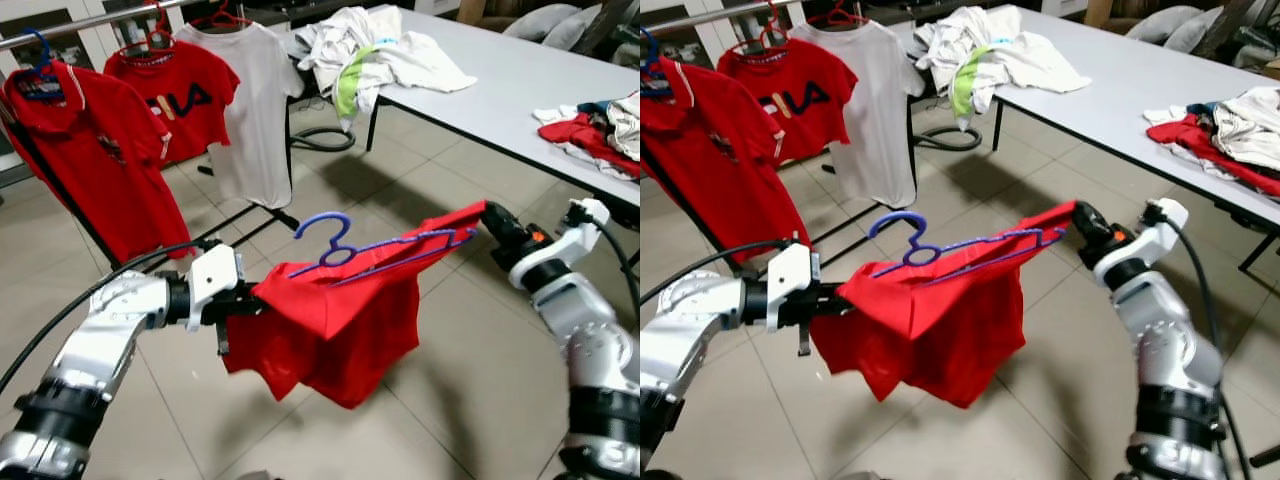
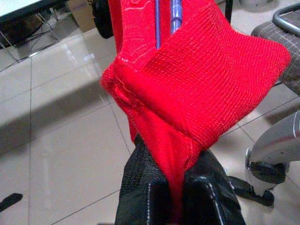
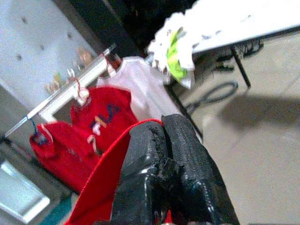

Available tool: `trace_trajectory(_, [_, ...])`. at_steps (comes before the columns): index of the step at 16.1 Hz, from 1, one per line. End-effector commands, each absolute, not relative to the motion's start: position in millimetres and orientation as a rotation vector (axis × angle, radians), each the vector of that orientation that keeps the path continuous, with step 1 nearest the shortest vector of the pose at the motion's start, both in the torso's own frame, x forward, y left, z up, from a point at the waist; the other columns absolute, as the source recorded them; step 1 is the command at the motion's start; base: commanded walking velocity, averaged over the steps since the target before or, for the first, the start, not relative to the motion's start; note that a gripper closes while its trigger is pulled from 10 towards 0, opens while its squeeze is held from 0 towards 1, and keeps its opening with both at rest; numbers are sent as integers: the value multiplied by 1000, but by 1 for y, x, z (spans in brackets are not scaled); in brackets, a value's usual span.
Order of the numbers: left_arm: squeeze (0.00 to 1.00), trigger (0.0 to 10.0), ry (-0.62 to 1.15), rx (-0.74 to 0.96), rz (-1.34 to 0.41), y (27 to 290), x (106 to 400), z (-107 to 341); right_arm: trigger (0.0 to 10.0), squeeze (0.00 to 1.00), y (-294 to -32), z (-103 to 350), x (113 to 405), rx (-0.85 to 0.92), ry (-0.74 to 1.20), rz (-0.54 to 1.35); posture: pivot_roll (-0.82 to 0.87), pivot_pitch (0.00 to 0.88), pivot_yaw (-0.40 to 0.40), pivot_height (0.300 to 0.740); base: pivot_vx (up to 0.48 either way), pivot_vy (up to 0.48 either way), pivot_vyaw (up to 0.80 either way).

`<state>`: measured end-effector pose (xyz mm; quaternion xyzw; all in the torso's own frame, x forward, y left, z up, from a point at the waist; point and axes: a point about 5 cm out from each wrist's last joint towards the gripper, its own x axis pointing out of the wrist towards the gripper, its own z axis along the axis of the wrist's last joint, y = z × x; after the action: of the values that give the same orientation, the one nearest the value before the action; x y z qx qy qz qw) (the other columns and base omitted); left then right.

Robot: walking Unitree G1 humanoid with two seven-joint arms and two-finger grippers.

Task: Hang hanger

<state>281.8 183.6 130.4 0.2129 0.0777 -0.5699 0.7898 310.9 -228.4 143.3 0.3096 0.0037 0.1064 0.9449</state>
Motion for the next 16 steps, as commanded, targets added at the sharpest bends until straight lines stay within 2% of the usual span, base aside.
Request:
trace_trajectory(1, [0, 0, 167, 512, -1201, 191, 282, 136, 0, 0, -235, 153, 310, 612, -64, 182, -26, 0, 43, 740, 0, 0, 0])
trace_trajectory(3, [0, 0, 160, 594, -1109, 197, 287, 135, 0, 0, -236, 154, 311, 612, -108, 161, -25, 0, 38, 740, 0, 0, 0])
trace_trajectory(5, [0, 0, 86, 640, -968, 199, 296, 137, 0, 0, -231, 154, 310, 541, -135, 156, -30, 0, 37, 740, 0, 0, 0])
trace_trajectory(8, [0, 0, 48, 576, -937, 199, 294, 139, 0, 0, -231, 152, 307, 514, -175, 131, -29, 0, 35, 740, 0, 0, 0])
trace_trajectory(10, [0, 0, -18, 419, -947, 195, 291, 147, 0, 0, -231, 147, 305, 482, -168, 122, -29, 0, 34, 740, 0, 0, 0])
trace_trajectory(11, [0, 0, -22, 407, -938, 196, 291, 146, 0, 0, -231, 147, 305, 473, -176, 112, -27, 0, 34, 740, 0, 0, 0])
trace_trajectory(14, [0, 0, 49, 514, -952, 202, 291, 137, 0, 0, -232, 151, 306, 483, -206, 107, -27, 0, 35, 740, 0, 0, 0])
trace_trajectory(16, [0, 0, 66, 519, -974, 202, 289, 134, 0, 0, -232, 152, 306, 479, -208, 110, -29, 0, 35, 740, 0, 0, 0])
